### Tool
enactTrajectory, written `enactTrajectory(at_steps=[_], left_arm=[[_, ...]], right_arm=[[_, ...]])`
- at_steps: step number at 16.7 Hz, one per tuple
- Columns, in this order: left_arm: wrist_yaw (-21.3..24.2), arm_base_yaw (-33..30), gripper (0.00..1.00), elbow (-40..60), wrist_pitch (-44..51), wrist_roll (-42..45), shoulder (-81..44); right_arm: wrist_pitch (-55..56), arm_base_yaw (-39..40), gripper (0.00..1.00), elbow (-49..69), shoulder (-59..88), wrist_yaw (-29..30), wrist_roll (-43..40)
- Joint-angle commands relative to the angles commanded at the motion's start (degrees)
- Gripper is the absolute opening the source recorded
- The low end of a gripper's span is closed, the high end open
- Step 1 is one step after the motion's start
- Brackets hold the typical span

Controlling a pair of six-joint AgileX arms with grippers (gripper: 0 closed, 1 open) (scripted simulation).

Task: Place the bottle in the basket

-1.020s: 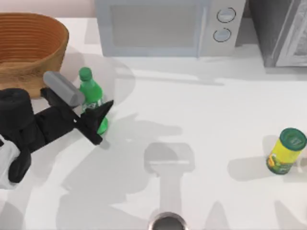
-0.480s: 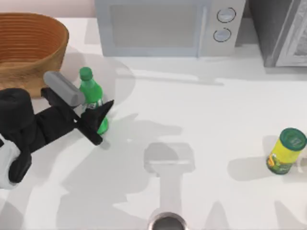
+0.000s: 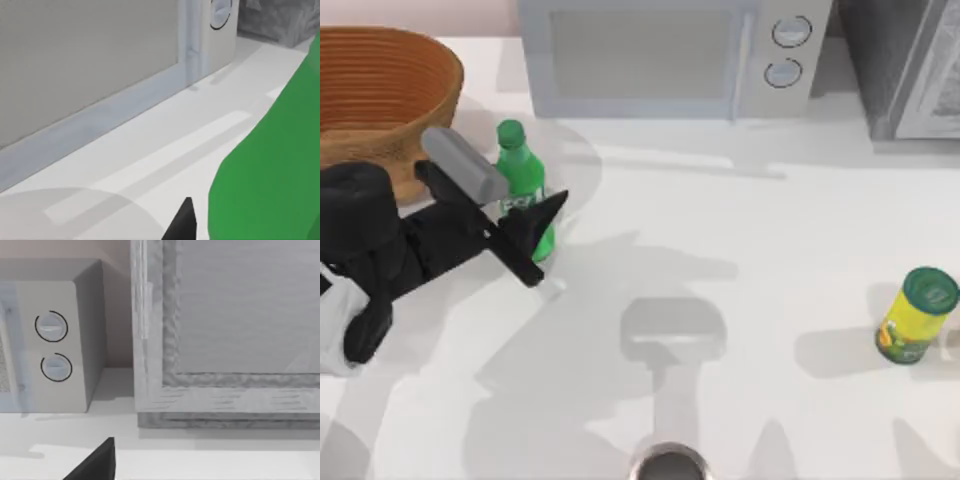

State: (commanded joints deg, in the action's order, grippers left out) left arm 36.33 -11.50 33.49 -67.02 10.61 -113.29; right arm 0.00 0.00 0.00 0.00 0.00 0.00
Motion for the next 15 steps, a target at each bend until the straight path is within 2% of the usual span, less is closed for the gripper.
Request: enactTrajectory(at_steps=[3,6,11,15], left_arm=[[-1.9,-1.4,0.0,5.3,9.2,1.1,6.4],[-6.1,-0.2,0.0,12.3,22.7,1.0,14.0],[-17.6,7.1,0.0,23.5,45.7,-2.6,24.7],[-26.8,14.1,0.0,29.1,57.0,-6.6,29.3]], right_arm=[[0.0,0.0,1.0,0.0,0.0,0.0,0.0],[0.0,0.0,1.0,0.0,0.0,0.0,0.0],[0.0,0.0,1.0,0.0,0.0,0.0,0.0],[0.0,0.0,1.0,0.0,0.0,0.0,0.0]])
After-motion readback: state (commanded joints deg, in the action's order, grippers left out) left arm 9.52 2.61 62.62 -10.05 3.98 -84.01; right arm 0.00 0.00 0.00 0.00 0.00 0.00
